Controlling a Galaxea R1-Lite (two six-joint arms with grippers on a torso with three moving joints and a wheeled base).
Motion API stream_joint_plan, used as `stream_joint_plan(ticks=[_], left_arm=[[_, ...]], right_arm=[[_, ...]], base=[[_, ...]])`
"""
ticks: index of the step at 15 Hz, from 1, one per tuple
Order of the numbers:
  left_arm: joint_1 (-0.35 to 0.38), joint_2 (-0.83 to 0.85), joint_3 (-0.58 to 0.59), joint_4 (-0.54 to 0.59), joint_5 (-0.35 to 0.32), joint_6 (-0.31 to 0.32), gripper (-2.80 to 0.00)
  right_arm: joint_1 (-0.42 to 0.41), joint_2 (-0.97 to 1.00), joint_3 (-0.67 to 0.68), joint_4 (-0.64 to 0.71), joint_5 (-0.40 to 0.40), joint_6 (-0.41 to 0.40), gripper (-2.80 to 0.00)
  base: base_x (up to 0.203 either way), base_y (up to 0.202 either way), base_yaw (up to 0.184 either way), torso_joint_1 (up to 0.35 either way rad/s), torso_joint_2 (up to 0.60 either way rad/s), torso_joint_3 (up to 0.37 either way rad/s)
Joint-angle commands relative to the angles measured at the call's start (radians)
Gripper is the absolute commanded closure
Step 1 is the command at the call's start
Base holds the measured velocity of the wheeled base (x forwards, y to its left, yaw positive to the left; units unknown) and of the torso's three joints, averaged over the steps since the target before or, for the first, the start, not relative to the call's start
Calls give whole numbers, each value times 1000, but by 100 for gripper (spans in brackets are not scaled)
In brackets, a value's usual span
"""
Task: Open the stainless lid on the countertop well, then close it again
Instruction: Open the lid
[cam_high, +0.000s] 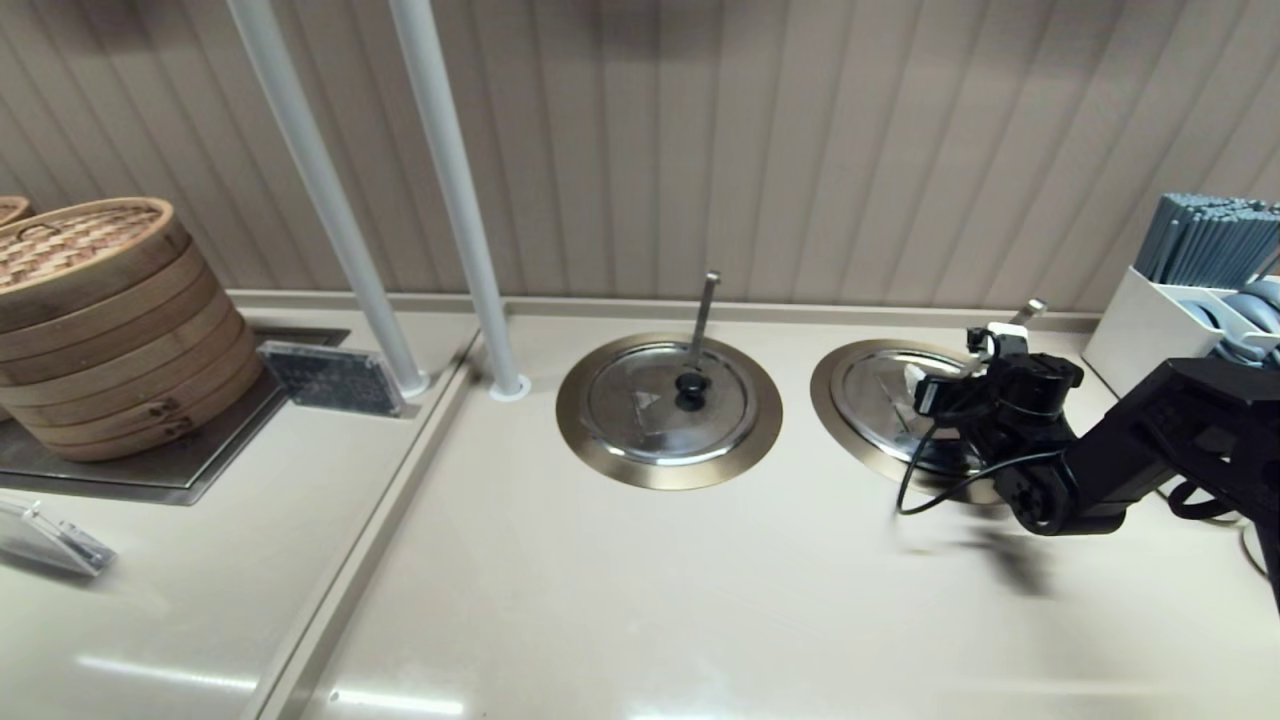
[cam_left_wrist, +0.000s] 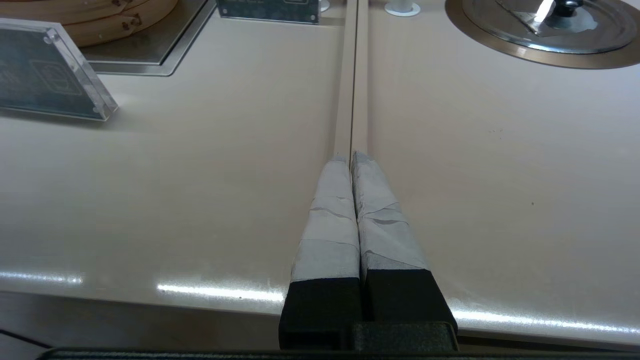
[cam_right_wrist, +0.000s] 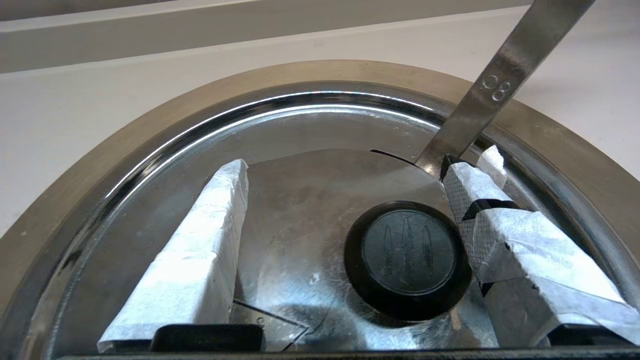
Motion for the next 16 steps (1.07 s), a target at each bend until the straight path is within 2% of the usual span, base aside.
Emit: stream_joint_plan(ticks=[1,8,16], left_arm=[[0,0,0,0,0,0,0],[0,0,0,-1,0,0,0],[0,0,-1,-1,0,0,0]], right_arm=[[5,-13,8,-7,-1,0,-280],[-32,20,-23,22,-9,-8,-280],[-4,20,0,26,-9,-5,-280]], base=[[0,0,0,0,0,0],[0,0,0,0,0,0],[0,0,0,0,0,0]])
